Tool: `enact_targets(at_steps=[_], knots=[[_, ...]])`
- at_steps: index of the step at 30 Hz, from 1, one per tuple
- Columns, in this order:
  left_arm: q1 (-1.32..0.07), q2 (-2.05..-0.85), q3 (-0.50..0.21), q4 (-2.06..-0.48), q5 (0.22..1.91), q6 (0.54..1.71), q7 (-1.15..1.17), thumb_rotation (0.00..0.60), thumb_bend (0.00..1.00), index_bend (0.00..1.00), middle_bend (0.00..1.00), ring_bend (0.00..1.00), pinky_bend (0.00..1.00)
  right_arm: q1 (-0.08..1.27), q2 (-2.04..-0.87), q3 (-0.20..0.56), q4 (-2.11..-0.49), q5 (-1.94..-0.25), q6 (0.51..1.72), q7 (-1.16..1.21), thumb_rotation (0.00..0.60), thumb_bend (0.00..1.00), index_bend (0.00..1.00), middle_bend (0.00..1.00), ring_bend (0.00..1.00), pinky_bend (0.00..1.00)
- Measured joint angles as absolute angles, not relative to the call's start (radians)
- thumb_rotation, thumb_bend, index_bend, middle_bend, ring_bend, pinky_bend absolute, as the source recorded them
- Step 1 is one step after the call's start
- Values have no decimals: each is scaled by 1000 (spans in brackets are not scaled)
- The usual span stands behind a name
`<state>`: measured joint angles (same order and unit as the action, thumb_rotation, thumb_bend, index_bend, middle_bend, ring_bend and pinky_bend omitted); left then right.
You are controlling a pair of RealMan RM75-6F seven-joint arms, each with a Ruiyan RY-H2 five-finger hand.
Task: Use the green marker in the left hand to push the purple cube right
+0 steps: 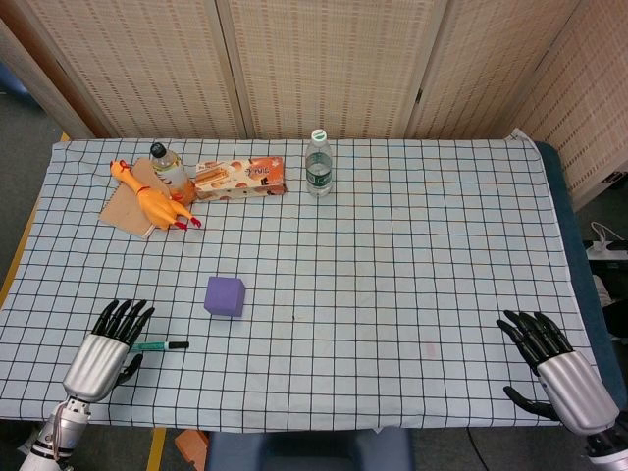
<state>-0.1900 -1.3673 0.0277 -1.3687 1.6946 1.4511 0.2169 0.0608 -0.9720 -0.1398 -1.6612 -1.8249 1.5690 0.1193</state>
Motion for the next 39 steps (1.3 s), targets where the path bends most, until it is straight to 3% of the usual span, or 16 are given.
enact_targets(at_steps=[6, 9, 14, 16, 20, 26, 39], knots=[[-202, -1375, 33, -1364, 1685, 1420, 204, 600, 365, 24, 10, 0, 133, 56, -960, -138, -1663, -1808, 1563, 133, 600, 115, 0, 0, 0, 0], [-196, -1376, 47, -1359, 1698, 1434, 188, 600, 364, 48, 53, 40, 258, 56, -958, -132, -1663, -1798, 1564, 147, 600, 114, 0, 0, 0, 0], [-171, -1401, 71, -1322, 1709, 1457, 224, 600, 362, 87, 143, 195, 527, 55, -964, -120, -1668, -1776, 1553, 129, 600, 114, 0, 0, 0, 0], [-162, -1417, 79, -1315, 1706, 1451, 262, 600, 363, 116, 180, 303, 670, 55, -967, -117, -1671, -1774, 1550, 118, 600, 115, 0, 0, 0, 0], [-151, -1457, 89, -1289, 1702, 1435, 362, 600, 362, 205, 260, 489, 837, 56, -972, -118, -1676, -1782, 1538, 101, 600, 114, 0, 0, 0, 0], [-155, -1534, 78, -1182, 1689, 1409, 445, 600, 367, 268, 355, 583, 903, 61, -969, -124, -1681, -1792, 1519, 94, 600, 114, 0, 0, 0, 0], [-188, -1625, 47, -992, 1670, 1397, 422, 600, 366, 297, 361, 604, 913, 57, -961, -132, -1691, -1801, 1505, 68, 600, 114, 0, 0, 0, 0]])
